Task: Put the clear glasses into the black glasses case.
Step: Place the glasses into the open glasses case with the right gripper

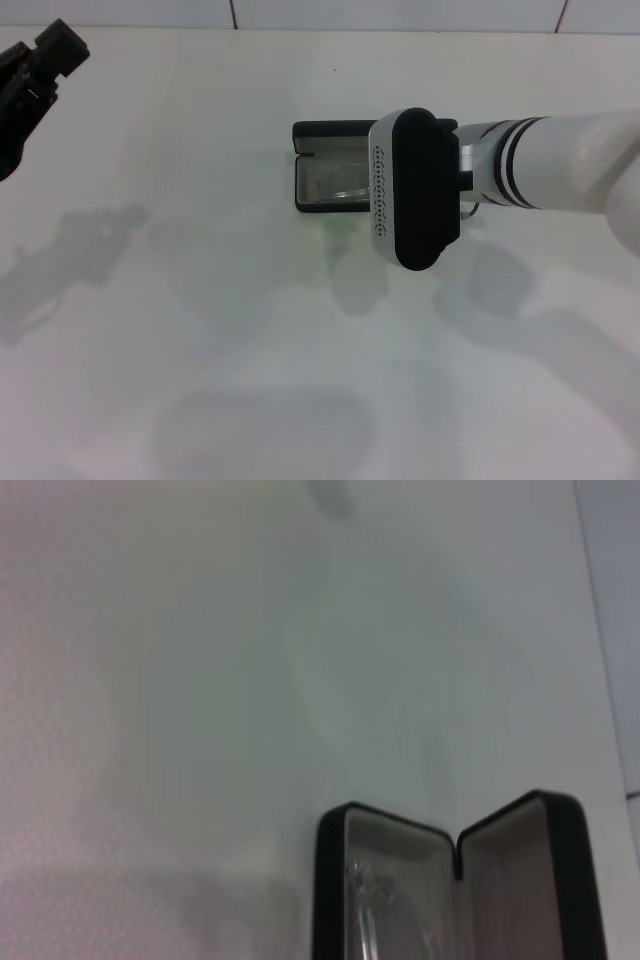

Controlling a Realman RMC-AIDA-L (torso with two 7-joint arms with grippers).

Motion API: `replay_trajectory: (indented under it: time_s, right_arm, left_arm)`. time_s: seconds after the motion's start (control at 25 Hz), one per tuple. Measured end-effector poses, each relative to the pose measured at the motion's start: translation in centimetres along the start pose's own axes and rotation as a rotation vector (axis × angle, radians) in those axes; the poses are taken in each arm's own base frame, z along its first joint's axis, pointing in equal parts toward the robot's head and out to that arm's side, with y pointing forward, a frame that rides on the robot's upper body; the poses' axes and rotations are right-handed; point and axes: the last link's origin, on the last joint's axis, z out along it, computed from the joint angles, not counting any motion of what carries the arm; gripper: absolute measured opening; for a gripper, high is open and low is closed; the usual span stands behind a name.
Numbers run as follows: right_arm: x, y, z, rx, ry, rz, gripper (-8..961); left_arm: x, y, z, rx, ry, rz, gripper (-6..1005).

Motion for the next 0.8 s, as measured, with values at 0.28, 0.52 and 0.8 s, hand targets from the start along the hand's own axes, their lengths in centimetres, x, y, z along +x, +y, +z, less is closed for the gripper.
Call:
replay_trajectory:
  time_s: [0.28, 0.52, 0.8]
  right_arm:
    - [-0.6, 0.8, -1.5, 0.0, -0.036, 0.043, 93]
    - [0.2, 2.0, -3.3, -0.039, 0.009, 0.075, 93]
    - [1.8, 2.0, -4.1, -0.009, 0.117, 0.084, 89]
  left_arm:
    - [0.0, 0.0, 0.0, 0.001, 0.0, 0.001, 66]
    - [0.2, 0.1, -0.1, -0.01, 0.0, 0.005, 66]
    - [0.2, 0.1, 0.0, -0.014, 0.002, 0.004, 66]
